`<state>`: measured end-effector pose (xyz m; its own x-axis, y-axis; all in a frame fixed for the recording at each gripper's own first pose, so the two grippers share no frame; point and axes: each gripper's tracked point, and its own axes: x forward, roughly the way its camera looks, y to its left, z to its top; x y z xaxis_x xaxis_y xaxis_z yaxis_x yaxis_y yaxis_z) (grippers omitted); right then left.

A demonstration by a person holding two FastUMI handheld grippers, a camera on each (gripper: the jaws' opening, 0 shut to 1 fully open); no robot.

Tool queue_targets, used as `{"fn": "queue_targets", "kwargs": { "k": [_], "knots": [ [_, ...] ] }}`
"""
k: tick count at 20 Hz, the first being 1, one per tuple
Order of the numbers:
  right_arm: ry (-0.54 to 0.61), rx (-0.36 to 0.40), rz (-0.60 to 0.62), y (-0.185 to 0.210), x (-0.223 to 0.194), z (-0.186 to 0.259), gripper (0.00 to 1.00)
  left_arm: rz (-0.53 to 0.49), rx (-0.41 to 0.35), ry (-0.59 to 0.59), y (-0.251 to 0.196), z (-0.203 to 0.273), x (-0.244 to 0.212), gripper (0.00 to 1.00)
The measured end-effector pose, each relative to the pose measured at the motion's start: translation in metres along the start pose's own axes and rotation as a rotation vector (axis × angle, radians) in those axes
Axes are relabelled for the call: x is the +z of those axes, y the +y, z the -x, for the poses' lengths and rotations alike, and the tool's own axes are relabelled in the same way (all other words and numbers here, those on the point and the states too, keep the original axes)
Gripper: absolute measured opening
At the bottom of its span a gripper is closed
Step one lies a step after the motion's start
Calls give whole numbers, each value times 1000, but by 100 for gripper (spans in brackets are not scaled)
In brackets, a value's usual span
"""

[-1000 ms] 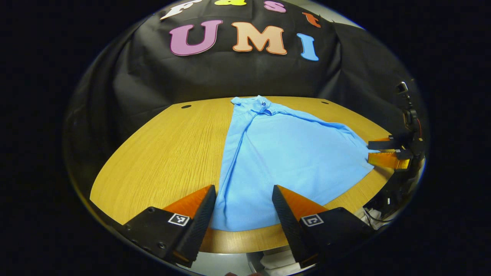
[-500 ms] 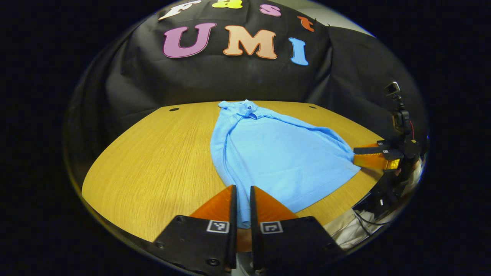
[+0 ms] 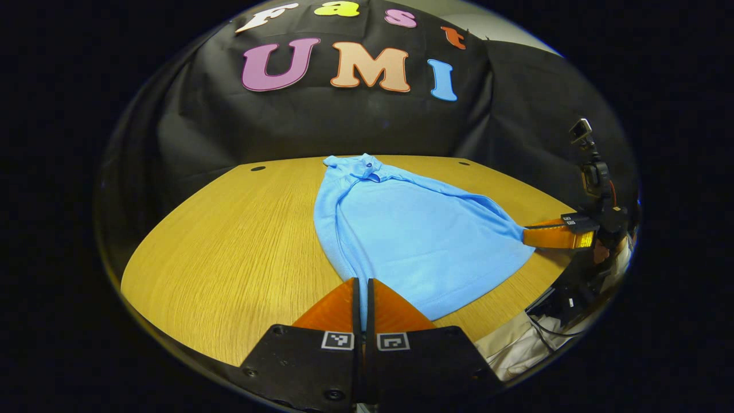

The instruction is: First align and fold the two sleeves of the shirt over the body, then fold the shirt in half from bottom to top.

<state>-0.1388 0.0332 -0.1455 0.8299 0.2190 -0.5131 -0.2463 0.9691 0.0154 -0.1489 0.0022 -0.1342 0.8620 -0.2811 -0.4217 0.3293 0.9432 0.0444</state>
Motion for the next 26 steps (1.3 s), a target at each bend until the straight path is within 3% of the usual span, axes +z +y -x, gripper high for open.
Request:
{"fn": "queue_targets", "kwargs": {
  "k": [4,9,17,26],
  "knots": [
    [-2,-14,-37,-4,3,-1,3,24,-6,-1,0,0,1,0],
    [-73,-5,-89,-9,46,-4,3,61,1,-18,5,-7,21,0],
    [-104,-45,-13,-30,121,-34,2,54,12,-157,18,-33,114,0],
    [-153,-120,-14,-69,213,-90,2,136,45,-231,71,-98,211,0]
  ]
}}
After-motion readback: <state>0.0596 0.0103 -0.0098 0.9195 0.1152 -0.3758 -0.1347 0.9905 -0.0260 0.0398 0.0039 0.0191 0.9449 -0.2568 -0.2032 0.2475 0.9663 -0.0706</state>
